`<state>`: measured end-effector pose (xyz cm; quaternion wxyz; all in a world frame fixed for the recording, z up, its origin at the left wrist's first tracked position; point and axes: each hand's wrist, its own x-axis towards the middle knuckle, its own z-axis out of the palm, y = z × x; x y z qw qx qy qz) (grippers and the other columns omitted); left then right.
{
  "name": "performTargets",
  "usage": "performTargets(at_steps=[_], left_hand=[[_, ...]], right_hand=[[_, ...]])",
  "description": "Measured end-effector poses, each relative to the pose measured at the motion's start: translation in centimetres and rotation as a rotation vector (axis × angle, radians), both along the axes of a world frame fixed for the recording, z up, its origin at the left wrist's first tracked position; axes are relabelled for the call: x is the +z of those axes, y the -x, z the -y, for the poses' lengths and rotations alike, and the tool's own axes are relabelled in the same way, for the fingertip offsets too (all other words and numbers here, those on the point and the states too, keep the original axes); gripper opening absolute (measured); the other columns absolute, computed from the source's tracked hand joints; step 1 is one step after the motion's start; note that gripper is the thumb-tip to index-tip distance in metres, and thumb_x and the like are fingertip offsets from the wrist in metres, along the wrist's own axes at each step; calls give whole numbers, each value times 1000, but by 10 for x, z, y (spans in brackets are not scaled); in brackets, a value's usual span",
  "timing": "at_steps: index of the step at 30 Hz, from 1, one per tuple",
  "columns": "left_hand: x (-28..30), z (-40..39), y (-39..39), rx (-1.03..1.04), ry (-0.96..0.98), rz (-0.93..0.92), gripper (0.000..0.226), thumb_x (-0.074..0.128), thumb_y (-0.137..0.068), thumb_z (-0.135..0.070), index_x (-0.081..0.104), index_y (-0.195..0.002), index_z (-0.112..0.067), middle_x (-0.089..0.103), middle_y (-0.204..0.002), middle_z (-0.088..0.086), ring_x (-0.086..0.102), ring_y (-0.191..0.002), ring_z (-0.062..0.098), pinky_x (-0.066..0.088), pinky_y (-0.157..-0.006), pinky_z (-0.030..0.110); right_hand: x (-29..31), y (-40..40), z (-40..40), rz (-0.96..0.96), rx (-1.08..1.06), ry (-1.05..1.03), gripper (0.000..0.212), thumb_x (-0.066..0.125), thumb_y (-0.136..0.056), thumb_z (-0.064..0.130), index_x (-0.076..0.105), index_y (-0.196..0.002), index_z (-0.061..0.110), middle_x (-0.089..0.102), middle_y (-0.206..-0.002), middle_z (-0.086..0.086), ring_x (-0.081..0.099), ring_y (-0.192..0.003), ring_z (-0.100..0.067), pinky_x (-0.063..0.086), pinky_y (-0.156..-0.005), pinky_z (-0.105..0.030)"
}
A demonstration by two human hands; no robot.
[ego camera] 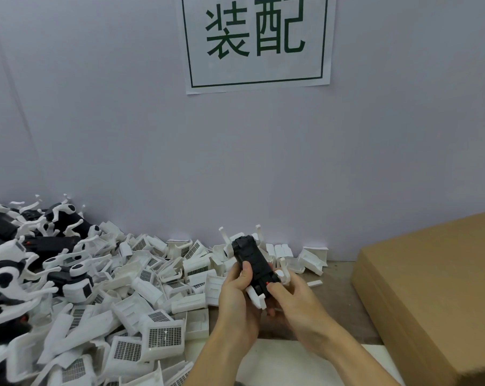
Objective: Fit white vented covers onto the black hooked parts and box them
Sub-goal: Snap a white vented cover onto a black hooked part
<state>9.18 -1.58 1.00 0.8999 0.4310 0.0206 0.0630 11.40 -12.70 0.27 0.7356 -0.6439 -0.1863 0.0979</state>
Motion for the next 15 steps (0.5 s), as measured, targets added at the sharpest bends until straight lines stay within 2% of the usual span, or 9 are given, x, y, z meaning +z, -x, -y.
performTargets(at_steps=[4,7,9,11,13,15], left_hand=[[2,1,1,1,-21,7,33,55,-91,-30,64,-118,-12,73,-90,16,68,-68,33,44,-49,31],[2,0,0,29,31,-25,26,56,-94,-27,66,-114,-12,74,-89,14,71,-69,31,52,-52,35],[2,-2,0,28,85,-66,26,56,-96,-28,67,-109,-8,73,-83,15,72,-65,30,55,-50,35],[4,-3,-1,2,130,-108,36,57,-91,-36,69,-96,-3,71,-78,17,68,-60,30,52,-50,33],[9,-5,-2,23,197,-101,39,60,-84,-39,69,-88,-1,69,-74,18,67,-58,31,53,-54,34],[16,-10,-4,93,273,-44,35,64,-79,-33,71,-85,0,69,-74,16,68,-60,28,56,-60,36]], right_hand=[[0,-1,0,15,-40,33,19,48,-97,3,64,-102,12,63,-68,-1,49,-53,-12,43,-50,-25],[-1,-1,1,-28,13,18,19,55,-95,7,66,-110,14,70,-80,-8,59,-65,-19,50,-61,-34],[-1,-2,3,-91,102,-19,27,62,-84,15,68,-110,12,70,-88,-15,62,-73,-26,50,-69,-40],[1,-2,3,-94,155,-59,31,56,-73,17,74,-99,14,69,-85,-15,62,-70,-25,49,-65,-35],[1,-2,2,-25,100,-21,33,49,-80,10,75,-99,18,72,-87,-14,64,-72,-21,49,-62,-28],[-2,-3,-1,110,-71,175,41,46,-91,-1,71,-107,27,73,-87,-9,63,-71,-16,50,-62,-22]])
